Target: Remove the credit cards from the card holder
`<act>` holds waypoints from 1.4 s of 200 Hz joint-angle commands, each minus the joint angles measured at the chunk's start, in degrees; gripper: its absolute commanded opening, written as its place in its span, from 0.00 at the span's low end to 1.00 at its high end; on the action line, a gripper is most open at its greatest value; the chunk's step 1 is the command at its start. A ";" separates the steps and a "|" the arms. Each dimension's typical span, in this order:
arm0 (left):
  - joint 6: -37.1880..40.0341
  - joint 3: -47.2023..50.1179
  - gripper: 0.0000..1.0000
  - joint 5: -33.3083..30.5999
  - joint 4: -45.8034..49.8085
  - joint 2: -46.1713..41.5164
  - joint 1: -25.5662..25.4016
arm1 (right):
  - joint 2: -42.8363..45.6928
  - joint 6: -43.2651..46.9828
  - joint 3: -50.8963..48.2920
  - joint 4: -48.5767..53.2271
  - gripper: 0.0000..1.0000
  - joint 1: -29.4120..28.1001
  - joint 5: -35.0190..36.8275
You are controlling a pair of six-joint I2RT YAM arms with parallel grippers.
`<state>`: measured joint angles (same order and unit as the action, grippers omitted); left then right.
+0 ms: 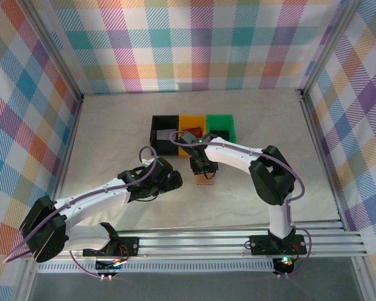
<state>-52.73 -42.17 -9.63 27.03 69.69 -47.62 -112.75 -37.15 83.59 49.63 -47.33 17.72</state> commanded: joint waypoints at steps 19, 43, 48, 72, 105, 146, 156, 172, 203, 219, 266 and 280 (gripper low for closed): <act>-0.29 -0.06 1.00 -0.09 1.70 -2.01 -0.80 | -3.03 -1.68 0.52 2.54 0.38 -0.09 1.87; -0.36 0.16 1.00 -0.07 1.87 -2.22 -0.81 | -3.96 -2.18 0.27 2.62 0.37 -0.13 2.36; -0.31 0.18 1.00 -0.11 1.89 -2.35 -0.85 | -4.12 -2.31 0.23 2.67 0.36 -0.13 2.49; -0.35 0.40 1.00 -0.06 2.02 -2.68 -0.81 | -4.45 -2.84 -0.90 2.50 0.35 0.04 3.21; -0.34 0.60 1.00 -0.05 2.12 -2.88 -0.82 | -4.41 -3.11 -2.28 2.27 0.31 0.48 3.68; -0.27 0.35 1.00 0.22 2.11 -2.72 -0.85 | -4.14 -3.70 -2.73 2.75 0.27 0.79 4.73; -0.18 0.25 1.00 0.14 2.24 -2.77 -0.89 | -4.04 -3.65 -2.76 2.75 0.25 0.79 4.87; -0.10 0.25 1.00 0.16 2.40 -2.84 -0.82 | -3.95 -3.63 -2.73 2.84 0.23 0.84 4.96; -0.18 0.41 1.00 0.31 2.25 -2.71 -0.88 | -3.10 -3.57 -3.19 2.35 0.12 0.94 4.46; -0.18 0.40 1.00 0.50 2.00 -2.54 -0.82 | -2.29 -3.31 -3.55 1.67 0.06 0.97 3.60; -0.11 0.09 1.00 1.20 1.21 -1.58 -0.81 | 1.54 -1.74 -5.12 -0.71 0.00 0.92 -1.31; -0.17 0.10 1.00 1.42 1.01 -1.40 -0.82 | 3.64 -1.00 -6.32 -2.10 0.00 0.92 -3.38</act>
<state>-52.73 -42.13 -9.37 28.29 67.96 -47.62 -112.18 -39.64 79.99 47.59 -46.78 19.57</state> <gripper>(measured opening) 0.997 0.038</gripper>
